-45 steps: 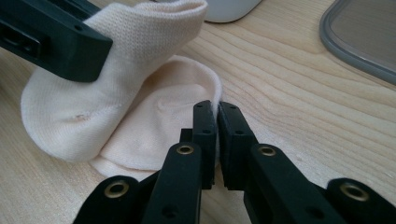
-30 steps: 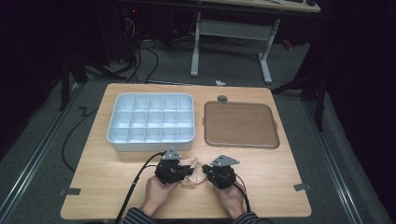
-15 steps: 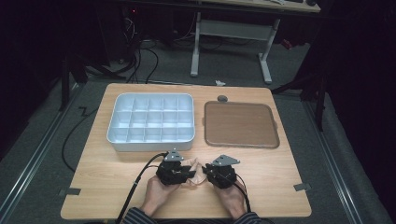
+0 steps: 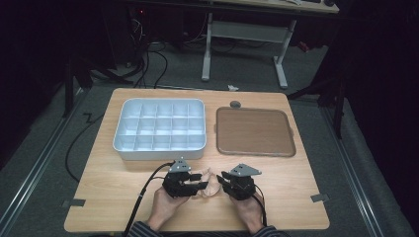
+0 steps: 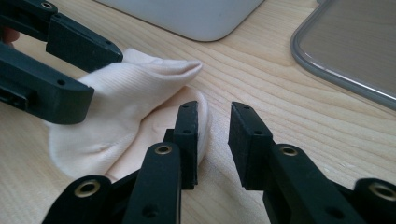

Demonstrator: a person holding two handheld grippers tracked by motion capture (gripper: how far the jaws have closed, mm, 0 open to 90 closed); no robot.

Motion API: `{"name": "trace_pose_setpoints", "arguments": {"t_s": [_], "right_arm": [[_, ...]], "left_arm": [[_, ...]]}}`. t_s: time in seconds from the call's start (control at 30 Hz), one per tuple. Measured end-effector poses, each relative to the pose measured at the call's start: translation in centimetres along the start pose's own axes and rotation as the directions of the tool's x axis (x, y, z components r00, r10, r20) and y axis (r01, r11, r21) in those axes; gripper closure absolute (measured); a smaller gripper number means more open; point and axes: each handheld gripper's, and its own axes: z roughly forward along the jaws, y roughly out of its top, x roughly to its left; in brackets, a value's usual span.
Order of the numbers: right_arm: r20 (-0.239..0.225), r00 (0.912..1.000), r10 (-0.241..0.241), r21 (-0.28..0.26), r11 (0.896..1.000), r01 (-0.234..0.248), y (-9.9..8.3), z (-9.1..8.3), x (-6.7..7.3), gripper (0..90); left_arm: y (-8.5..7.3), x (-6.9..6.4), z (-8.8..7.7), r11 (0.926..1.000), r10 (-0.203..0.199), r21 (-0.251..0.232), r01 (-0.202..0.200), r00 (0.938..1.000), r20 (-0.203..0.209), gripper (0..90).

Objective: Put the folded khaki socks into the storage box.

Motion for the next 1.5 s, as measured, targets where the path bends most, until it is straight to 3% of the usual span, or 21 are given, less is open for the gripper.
{"name": "trace_pose_setpoints", "arguments": {"t_s": [0.3, 0.47, 0.57, 0.73, 0.87, 1.0, 1.23, 1.33, 1.5], "right_arm": [[-0.012, 0.9999, -0.001, -0.024, 1.0, 0.001, 0.5, -1.6, -0.3, 76.5], [-0.024, 0.9993, -0.028, -0.042, 0.999, 0.027, 0.9, -2.7, 0.3, 76.6], [-0.045, 0.9976, -0.053, -0.057, 0.997, 0.05, 1.4, -3.3, 1.2, 76.6], [-0.078, 0.9915, -0.104, -0.069, 0.993, 0.099, 2.3, -3.8, 2.8, 76.6], [-0.095, 0.9855, -0.141, -0.061, 0.989, 0.136, 3.0, -3.2, 4.0, 76.4], [-0.074, 0.9842, -0.161, -0.014, 0.987, 0.16, 3.2, -1.7, 4.6, 74.6], [-0.025, 0.9899, -0.139, 0.067, 0.988, 0.141, 2.2, 0.0, 4.0, 75.4], [-0.016, 0.9906, -0.136, 0.076, 0.988, 0.137, 1.8, 0.0, 3.6, 84.2], [0.002, 0.9899, -0.142, 0.068, 0.988, 0.141, 1.5, -0.3, 3.2, 86.3]], "left_arm": [[0.1, 0.2, -1.3, 0.9991, -0.025, -0.035, 0.024, 0.9995, -0.018, 57.2], [-0.5, 0.7, -1.7, 0.9983, -0.055, -0.025, 0.054, 0.9963, -0.066, 57.1], [-1.1, 1.0, -1.4, 0.9978, -0.064, 0.011, 0.066, 0.9912, -0.116, 56.4], [-1.3, 1.0, -1.2, 0.9979, -0.059, 0.019, 0.062, 0.9873, -0.148, 55.0], [-1.5, 1.2, -1.0, 0.9974, -0.058, 0.033, 0.064, 0.9861, -0.156, 54.4], [-1.7, 1.2, -0.9, 0.9967, -0.071, 0.028, 0.076, 0.9848, -0.159, 54.1], [-1.9, 1.0, -0.7, 0.9968, -0.063, 0.038, 0.07, 0.9835, -0.17, 54.1], [-1.9, 0.9, -0.4, 0.9963, -0.063, 0.046, 0.072, 0.9824, -0.176, 54.1], [-2.0, 0.7, -0.2, 0.9962, -0.045, 0.065, 0.058, 0.9804, -0.192, 54.1]]}}
